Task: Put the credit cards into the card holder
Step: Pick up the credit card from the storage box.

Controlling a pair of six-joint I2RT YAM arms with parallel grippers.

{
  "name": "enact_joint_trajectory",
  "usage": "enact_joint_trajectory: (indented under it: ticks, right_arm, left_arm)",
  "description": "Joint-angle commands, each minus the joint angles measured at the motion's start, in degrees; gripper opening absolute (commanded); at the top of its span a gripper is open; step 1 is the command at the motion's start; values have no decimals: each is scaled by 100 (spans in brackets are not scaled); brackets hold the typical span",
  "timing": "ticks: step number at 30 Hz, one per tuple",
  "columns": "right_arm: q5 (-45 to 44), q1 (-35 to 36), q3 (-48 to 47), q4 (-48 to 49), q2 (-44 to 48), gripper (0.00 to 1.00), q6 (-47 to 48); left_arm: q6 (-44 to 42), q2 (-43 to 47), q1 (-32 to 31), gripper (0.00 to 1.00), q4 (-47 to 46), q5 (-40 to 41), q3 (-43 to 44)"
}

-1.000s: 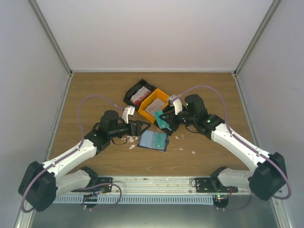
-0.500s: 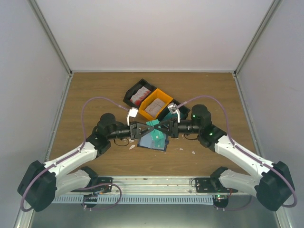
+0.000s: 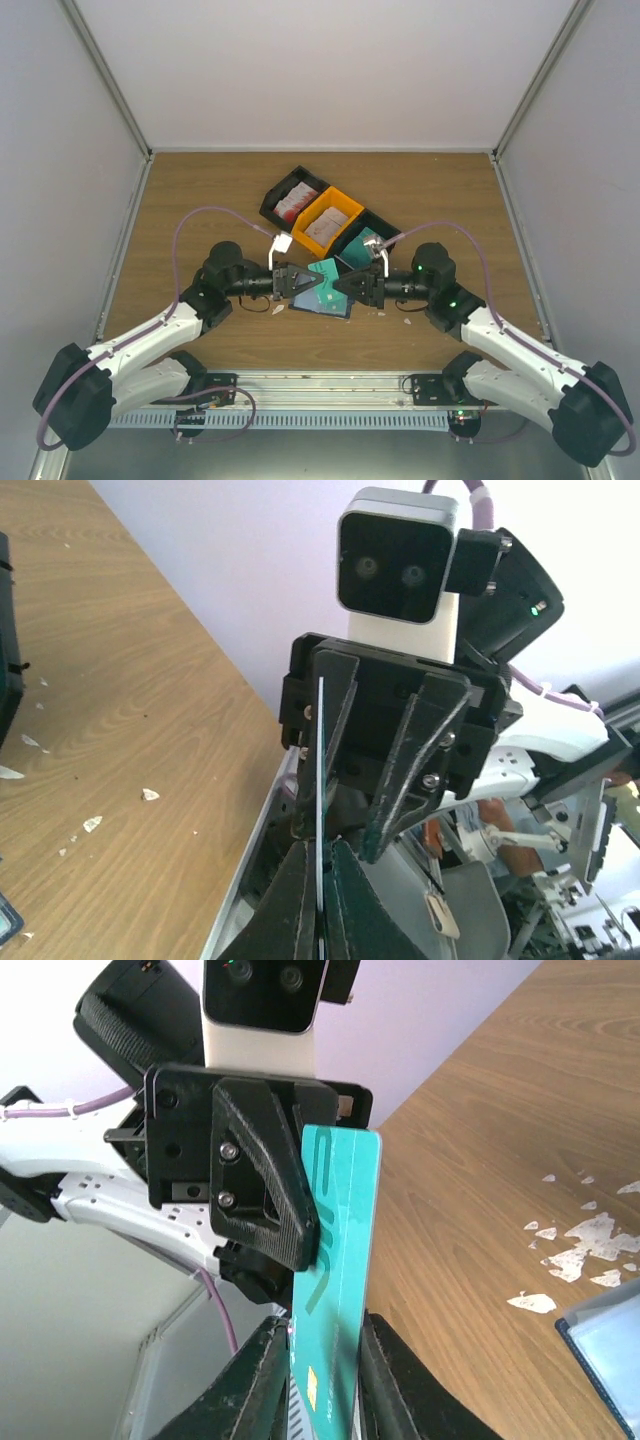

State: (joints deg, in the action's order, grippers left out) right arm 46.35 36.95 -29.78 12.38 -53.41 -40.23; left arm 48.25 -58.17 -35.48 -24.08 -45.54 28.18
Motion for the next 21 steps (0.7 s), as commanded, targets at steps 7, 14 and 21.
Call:
enact_joint_trajectory:
  ticks: [7, 14, 21]
  right_arm:
    - [277, 51, 353, 663, 295, 1, -155]
    - [-255, 71, 689, 664, 497, 0, -244]
    - [-1469, 75, 1179, 276, 343, 0, -683]
  left_arm:
    - [-145, 36, -156, 0, -7, -549, 202]
    - [-663, 79, -196, 53, 1652, 881, 394]
    - [-721, -81, -196, 68, 2769, 2736, 156]
